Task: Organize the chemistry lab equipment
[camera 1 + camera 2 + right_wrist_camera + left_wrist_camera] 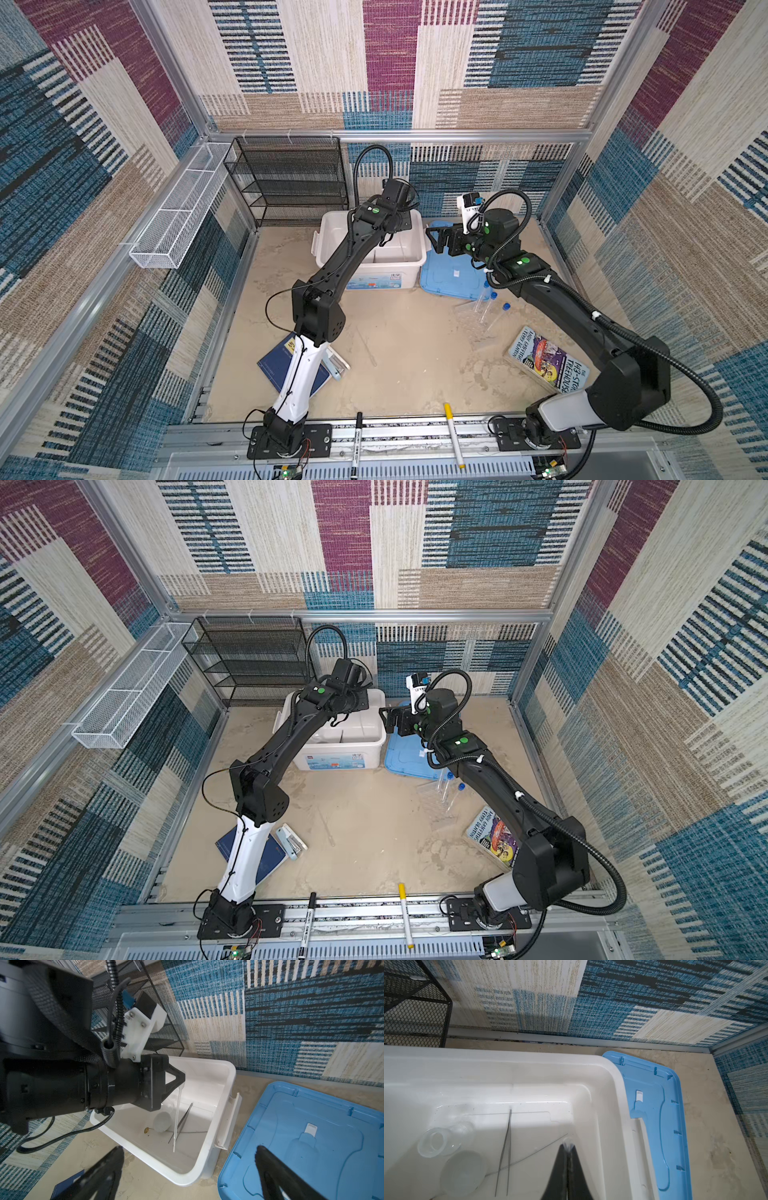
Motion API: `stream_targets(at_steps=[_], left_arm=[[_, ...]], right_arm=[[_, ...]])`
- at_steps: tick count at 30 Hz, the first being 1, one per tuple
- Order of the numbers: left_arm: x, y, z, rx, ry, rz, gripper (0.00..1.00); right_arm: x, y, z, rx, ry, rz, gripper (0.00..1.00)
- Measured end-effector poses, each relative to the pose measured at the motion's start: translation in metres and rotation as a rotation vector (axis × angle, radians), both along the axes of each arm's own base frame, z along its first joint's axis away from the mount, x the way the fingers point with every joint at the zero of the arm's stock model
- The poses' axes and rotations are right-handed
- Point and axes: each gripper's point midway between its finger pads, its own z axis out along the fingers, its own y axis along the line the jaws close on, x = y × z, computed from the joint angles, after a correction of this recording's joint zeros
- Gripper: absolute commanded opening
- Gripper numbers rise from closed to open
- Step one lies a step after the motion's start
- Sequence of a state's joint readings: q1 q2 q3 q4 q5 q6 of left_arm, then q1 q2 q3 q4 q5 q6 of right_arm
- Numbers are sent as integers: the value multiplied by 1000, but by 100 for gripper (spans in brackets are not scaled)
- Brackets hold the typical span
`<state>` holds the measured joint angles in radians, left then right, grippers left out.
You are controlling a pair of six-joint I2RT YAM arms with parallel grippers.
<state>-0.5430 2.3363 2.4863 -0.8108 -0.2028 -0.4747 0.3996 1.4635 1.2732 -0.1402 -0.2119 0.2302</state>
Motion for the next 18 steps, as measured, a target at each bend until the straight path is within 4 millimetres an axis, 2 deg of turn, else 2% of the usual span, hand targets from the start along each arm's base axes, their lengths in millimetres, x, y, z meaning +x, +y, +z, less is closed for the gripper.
stream_targets(at_steps=[8, 14, 18], left_arm=[[10, -16, -53, 14, 36, -85, 5], [21, -25, -74, -4, 38, -109, 5], [20, -25, -91, 4, 62, -106, 5]], right_arm=[[10, 14, -21, -4, 55, 54, 100], [13, 19, -22, 7, 59, 75, 100], [14, 23, -23, 15, 57, 94, 98]])
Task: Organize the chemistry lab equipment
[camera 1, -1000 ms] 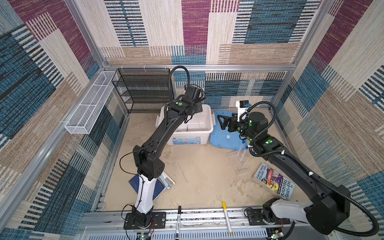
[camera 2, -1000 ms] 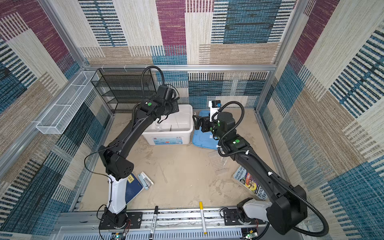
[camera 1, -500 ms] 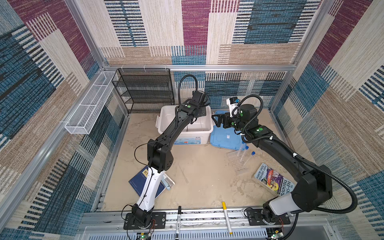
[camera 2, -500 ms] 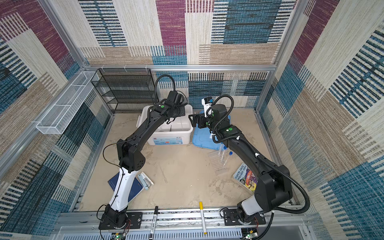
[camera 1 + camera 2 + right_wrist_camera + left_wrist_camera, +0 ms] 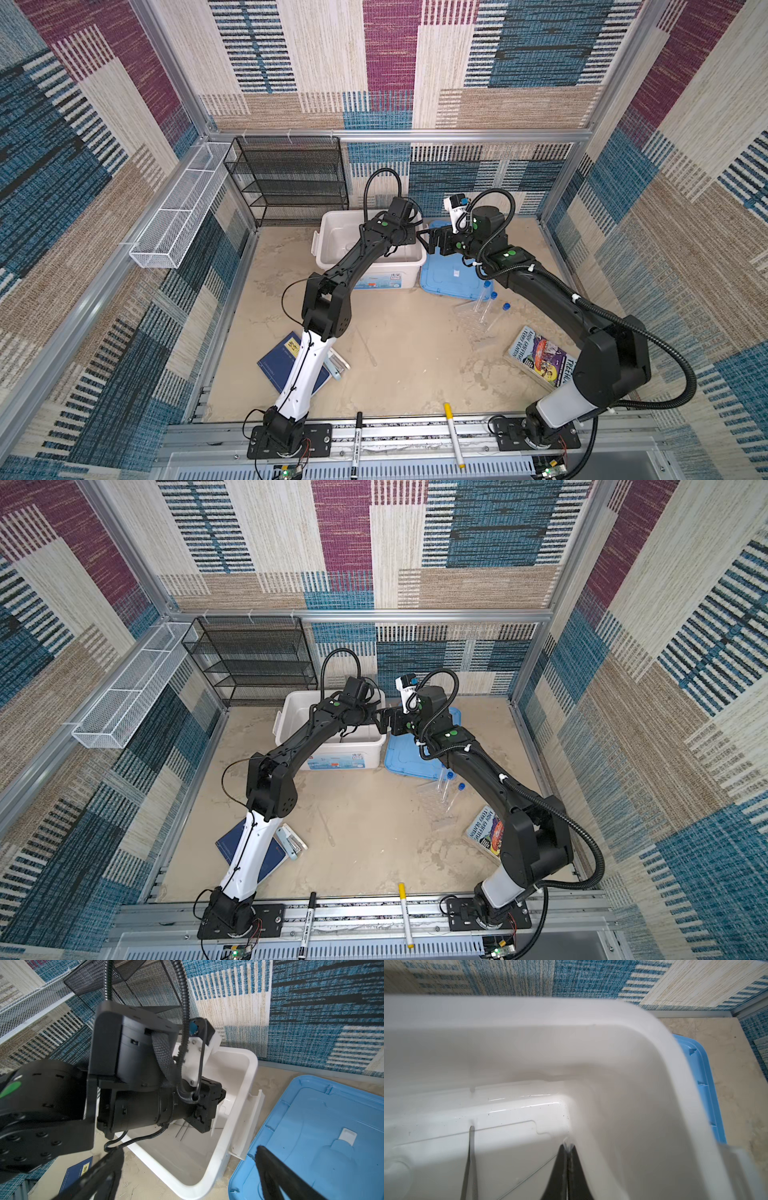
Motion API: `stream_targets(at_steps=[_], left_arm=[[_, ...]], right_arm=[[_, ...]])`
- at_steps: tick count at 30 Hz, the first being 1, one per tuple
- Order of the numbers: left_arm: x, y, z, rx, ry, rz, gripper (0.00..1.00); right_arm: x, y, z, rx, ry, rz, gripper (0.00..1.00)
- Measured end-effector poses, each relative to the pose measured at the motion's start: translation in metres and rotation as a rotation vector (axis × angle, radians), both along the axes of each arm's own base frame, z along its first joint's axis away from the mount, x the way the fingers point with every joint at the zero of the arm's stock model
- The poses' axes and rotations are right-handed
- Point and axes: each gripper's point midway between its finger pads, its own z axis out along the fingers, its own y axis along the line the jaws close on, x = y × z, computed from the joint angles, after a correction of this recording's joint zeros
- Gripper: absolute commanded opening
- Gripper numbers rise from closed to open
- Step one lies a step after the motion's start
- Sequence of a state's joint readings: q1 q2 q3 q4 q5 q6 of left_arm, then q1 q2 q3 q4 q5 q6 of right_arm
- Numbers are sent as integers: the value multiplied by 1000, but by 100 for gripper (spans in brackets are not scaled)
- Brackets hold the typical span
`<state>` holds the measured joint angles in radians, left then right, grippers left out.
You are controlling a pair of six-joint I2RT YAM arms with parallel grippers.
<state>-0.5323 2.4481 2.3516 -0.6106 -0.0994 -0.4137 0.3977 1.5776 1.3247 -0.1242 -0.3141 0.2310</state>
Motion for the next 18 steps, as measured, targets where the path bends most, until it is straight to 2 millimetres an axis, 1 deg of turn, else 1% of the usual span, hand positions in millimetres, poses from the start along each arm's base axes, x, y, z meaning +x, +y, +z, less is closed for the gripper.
stream_targets(at_steps=[3, 8, 11, 14, 18], left_arm=[[1, -1, -12, 2, 11, 1, 5], [2, -6, -26, -10, 24, -12, 7], [3, -5, -39, 0, 41, -10, 7], [0, -3, -54, 11, 65, -8, 7], [-3, -2, -68, 3, 86, 6, 9]], right_arm=[[0, 3, -2, 6, 4, 17, 98], [-2, 8, -2, 20, 1, 48, 98], [-2, 13, -8, 26, 16, 75, 98], [-3, 17, -15, 29, 33, 99, 98], [-3, 19, -17, 32, 41, 110, 98]])
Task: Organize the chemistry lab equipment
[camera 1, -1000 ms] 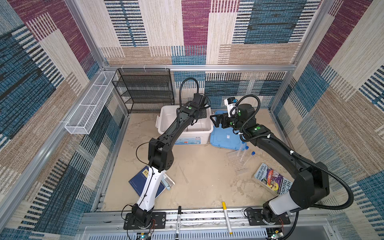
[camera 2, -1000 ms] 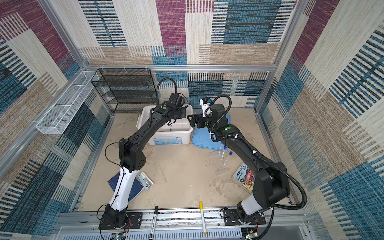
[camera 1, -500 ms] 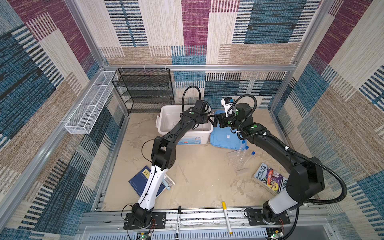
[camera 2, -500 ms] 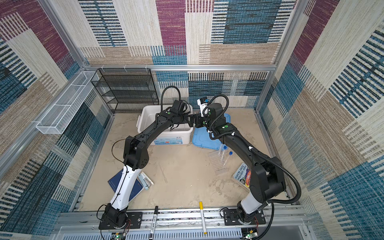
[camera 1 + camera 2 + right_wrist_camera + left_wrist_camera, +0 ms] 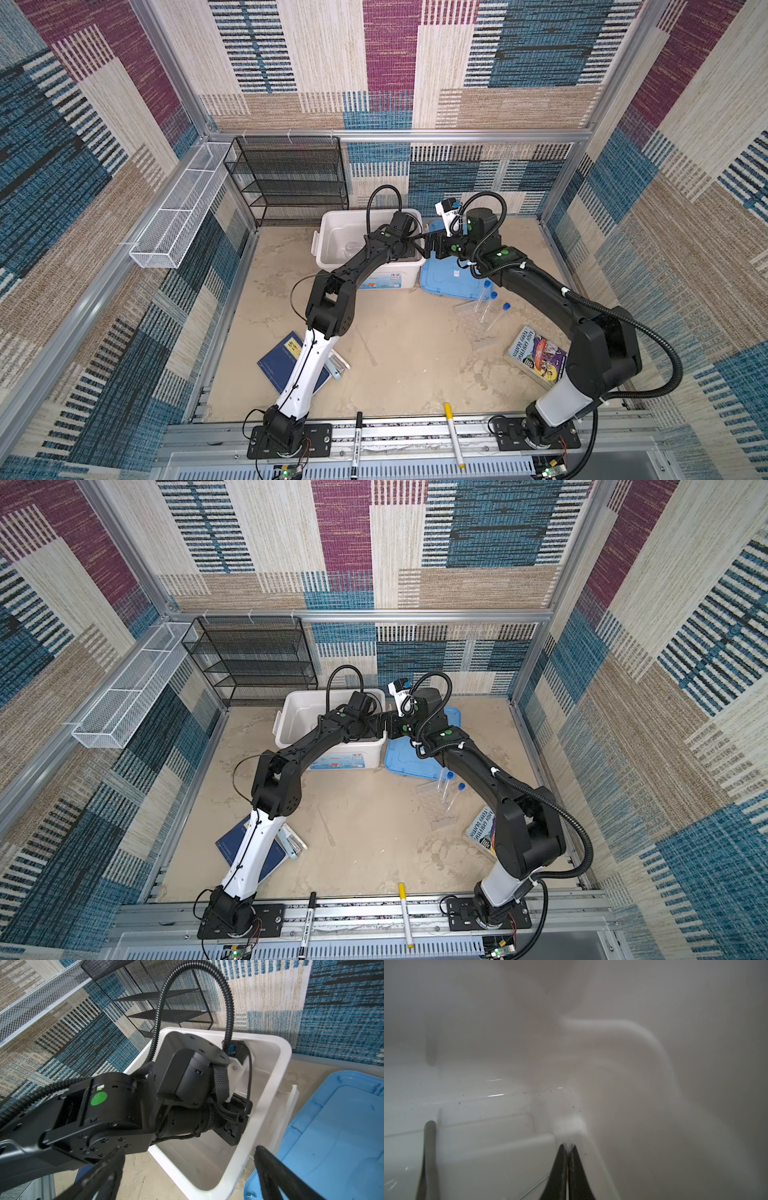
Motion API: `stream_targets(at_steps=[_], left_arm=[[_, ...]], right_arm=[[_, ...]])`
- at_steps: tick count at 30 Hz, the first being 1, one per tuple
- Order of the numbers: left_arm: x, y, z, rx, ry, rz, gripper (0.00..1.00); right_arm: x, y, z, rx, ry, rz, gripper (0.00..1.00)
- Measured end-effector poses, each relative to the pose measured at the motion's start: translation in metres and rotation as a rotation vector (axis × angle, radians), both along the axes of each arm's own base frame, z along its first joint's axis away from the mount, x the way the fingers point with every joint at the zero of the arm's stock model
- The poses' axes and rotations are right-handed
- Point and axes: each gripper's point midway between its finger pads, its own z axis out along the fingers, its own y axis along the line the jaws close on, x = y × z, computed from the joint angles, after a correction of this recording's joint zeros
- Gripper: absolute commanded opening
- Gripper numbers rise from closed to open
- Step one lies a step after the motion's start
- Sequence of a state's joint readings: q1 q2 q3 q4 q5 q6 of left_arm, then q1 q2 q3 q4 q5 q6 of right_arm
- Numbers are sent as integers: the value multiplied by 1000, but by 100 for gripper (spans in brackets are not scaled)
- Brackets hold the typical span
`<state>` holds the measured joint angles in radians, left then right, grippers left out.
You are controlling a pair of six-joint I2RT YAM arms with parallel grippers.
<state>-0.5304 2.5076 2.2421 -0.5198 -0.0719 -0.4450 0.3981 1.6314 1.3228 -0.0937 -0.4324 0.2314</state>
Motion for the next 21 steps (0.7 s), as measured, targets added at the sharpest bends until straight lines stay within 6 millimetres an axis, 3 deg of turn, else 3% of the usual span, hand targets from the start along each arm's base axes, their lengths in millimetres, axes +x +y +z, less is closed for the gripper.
stream_targets(at_steps=[4, 14, 21], left_arm=[[2, -3, 1, -31, -4, 13, 10], [1, -5, -15, -36, 19, 13, 30], [-1, -3, -16, -32, 21, 13, 47]], right_arm=[[0, 0, 1, 4, 0, 2, 98], [1, 1, -2, 4, 8, -1, 98], [2, 0, -2, 0, 7, -10, 98]])
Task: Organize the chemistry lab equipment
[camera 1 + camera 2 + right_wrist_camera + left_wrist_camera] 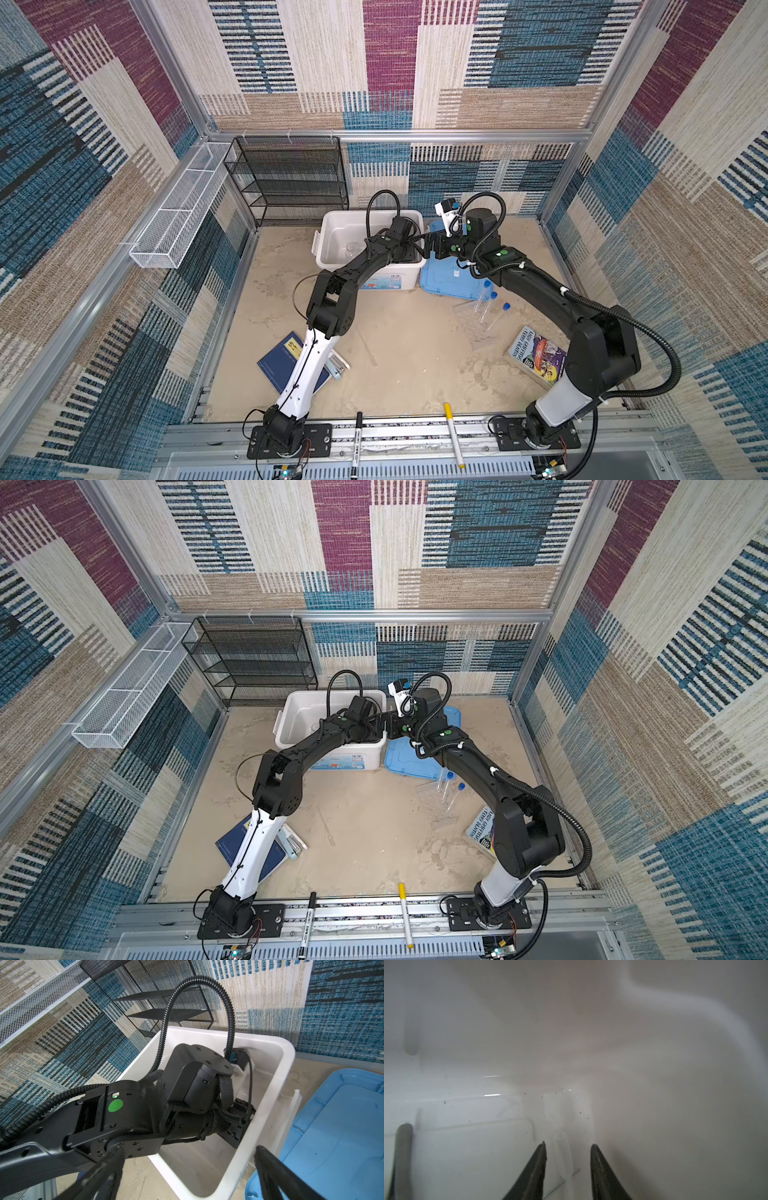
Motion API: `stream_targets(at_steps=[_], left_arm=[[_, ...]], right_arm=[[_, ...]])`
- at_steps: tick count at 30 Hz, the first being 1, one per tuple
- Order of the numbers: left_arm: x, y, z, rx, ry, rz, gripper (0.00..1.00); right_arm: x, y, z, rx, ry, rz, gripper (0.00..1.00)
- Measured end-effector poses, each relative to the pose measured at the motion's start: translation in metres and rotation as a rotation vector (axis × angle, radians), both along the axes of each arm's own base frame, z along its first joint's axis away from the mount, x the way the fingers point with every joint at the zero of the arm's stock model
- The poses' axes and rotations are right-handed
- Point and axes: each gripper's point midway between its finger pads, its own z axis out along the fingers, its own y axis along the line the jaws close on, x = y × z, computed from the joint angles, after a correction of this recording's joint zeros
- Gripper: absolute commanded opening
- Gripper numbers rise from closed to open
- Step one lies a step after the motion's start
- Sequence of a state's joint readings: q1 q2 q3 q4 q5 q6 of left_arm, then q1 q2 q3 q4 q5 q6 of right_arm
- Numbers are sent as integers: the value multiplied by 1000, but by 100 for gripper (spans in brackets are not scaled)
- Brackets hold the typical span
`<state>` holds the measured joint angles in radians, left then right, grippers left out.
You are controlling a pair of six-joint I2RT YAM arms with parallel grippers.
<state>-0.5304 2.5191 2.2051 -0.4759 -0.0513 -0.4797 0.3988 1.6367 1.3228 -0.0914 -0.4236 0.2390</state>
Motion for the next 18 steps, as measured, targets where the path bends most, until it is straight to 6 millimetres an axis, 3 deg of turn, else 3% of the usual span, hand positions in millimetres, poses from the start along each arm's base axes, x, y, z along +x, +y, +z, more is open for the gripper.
stream_targets(at_steps=[7, 18], left_arm=[[0, 9, 24, 21, -37, 27, 60], [-15, 26, 102, -17, -171, 55, 88]], right_arm=[[1, -1, 2, -2, -4, -8, 99], [-6, -6, 19, 1, -24, -20, 99]])
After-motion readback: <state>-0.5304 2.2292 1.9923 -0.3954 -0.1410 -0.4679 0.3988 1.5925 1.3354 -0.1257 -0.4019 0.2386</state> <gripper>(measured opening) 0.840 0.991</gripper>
